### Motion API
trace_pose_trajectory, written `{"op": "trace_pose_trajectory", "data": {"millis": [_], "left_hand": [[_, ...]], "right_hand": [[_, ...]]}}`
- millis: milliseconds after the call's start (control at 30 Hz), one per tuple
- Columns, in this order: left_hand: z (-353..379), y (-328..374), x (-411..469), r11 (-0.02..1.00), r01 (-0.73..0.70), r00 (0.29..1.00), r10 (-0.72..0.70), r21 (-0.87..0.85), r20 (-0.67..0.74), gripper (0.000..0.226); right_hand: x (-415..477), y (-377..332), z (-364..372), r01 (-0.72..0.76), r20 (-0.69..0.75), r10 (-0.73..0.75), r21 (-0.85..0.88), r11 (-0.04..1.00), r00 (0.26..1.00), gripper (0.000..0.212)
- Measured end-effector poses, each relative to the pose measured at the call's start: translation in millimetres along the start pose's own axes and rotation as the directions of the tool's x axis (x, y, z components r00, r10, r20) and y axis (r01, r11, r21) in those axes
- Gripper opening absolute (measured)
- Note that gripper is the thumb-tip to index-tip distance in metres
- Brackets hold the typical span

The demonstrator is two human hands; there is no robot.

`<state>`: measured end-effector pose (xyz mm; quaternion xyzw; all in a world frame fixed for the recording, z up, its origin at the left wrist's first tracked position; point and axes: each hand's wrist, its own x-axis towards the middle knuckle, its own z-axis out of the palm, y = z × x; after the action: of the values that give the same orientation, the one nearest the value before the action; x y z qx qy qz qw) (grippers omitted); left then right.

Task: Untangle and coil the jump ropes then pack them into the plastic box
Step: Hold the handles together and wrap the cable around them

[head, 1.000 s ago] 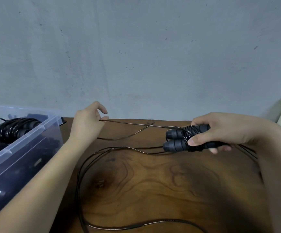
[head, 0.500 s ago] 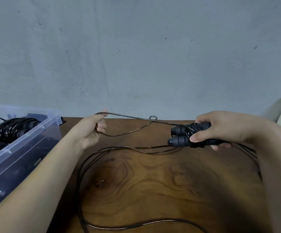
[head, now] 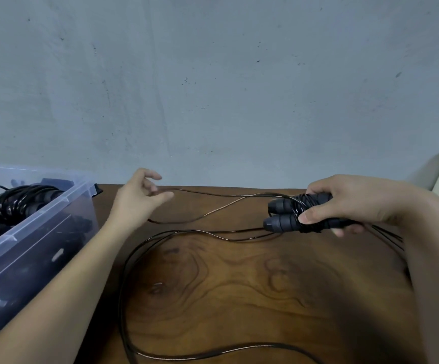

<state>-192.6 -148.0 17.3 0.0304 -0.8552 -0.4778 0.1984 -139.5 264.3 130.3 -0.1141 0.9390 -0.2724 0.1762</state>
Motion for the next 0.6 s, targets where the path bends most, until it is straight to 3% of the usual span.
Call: {"op": "trace_pose_trajectory", "data": {"millis": [67, 100, 167, 300, 433, 533, 600], "left_hand": [[-3.9, 5.5, -0.4, 0.938, 0.082, 0.982, -0.017, -0.338, 0.19, 0.055], [-5.1, 9.4, -0.9, 0.88, 0.128, 0.972, -0.019, -0.458, 0.236, 0.055], [-5.9, 18.6, -2.1, 0.832, 0.133, 0.978, -0.022, -0.538, 0.208, 0.041], [-2.0, 45.3, -15.9, 0.92, -0.019, 0.998, 0.043, -0.392, 0.054, 0.029], [3.8, 73.8, -32.6, 0.958, -0.182, 0.975, 0.205, -0.221, 0.089, 0.022], [11.8, 94.8, -51.7, 0.901, -0.429, 0.864, 0.431, -0.067, 0.262, 0.049], [19.0, 102.4, -59.7, 0.835, -0.55, 0.771, 0.513, -0.012, 0.378, 0.056]], "right_hand": [[0.1, 0.6, 0.4, 0.002, 0.011, -0.002, 0.0, 1.0, 1.0, 0.038], [0.2, 0.8, 0.4, 0.002, 0.012, -0.003, 0.003, 1.0, 1.0, 0.038], [-0.1, 0.1, 1.4, 0.008, 0.015, -0.008, 0.005, 1.0, 1.0, 0.037], [1.8, -5.8, 6.3, 0.008, 0.041, -0.008, -0.02, 1.0, 0.999, 0.035], [1.4, -14.3, 11.4, 0.027, 0.075, -0.024, -0.046, 0.999, 0.997, 0.035], [-2.8, -20.8, 13.7, 0.082, 0.116, -0.077, -0.038, 0.996, 0.99, 0.033], [-6.2, -25.0, 15.0, 0.135, 0.156, -0.133, 0.003, 0.991, 0.979, 0.033]]}}
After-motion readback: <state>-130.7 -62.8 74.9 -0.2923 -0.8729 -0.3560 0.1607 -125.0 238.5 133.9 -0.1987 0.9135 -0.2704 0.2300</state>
